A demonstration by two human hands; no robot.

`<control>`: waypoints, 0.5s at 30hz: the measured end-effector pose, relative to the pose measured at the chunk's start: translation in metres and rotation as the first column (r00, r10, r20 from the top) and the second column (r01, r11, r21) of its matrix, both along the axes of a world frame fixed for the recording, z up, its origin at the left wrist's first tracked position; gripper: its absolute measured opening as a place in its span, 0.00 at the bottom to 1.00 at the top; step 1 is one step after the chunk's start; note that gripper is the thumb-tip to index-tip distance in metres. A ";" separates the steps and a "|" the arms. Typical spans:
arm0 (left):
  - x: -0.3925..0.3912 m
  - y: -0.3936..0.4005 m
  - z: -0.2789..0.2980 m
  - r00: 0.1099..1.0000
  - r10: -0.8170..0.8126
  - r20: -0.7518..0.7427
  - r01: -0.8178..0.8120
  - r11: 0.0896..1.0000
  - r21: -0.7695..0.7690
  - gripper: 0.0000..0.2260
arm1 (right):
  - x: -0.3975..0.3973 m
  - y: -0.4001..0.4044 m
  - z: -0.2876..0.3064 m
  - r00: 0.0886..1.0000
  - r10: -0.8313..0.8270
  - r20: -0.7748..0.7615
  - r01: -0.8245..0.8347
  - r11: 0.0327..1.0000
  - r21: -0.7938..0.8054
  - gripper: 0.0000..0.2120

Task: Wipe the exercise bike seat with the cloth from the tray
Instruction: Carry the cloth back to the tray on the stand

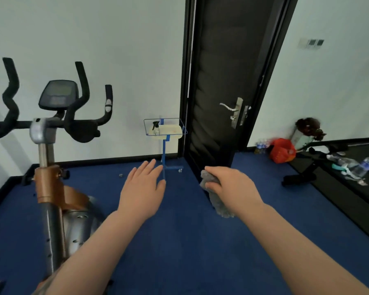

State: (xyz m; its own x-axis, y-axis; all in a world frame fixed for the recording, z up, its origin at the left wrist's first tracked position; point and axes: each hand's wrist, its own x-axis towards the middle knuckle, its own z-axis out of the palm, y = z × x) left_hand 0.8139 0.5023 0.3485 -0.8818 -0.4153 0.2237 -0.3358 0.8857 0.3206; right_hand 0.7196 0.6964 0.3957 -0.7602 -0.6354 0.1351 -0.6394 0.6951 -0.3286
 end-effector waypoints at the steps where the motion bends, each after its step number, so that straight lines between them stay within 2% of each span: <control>1: -0.012 0.002 0.000 1.000 -0.001 0.002 0.001 1.000 0.001 0.22 | -0.014 0.002 0.000 1.000 -0.006 0.004 0.006 1.000 -0.015 0.15; 15: -0.194 0.017 -0.007 0.990 0.135 0.048 -0.138 0.988 0.064 0.22 | -0.233 0.000 -0.010 0.996 0.092 0.002 -0.091 0.996 -0.019 0.15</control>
State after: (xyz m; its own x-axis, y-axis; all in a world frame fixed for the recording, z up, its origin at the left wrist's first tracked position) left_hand 0.6201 0.5197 0.3413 -0.8240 -0.5451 0.1544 -0.4669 0.8078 0.3599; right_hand 0.4868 0.6963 0.3862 -0.6995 -0.6998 0.1450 -0.6989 0.6276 -0.3430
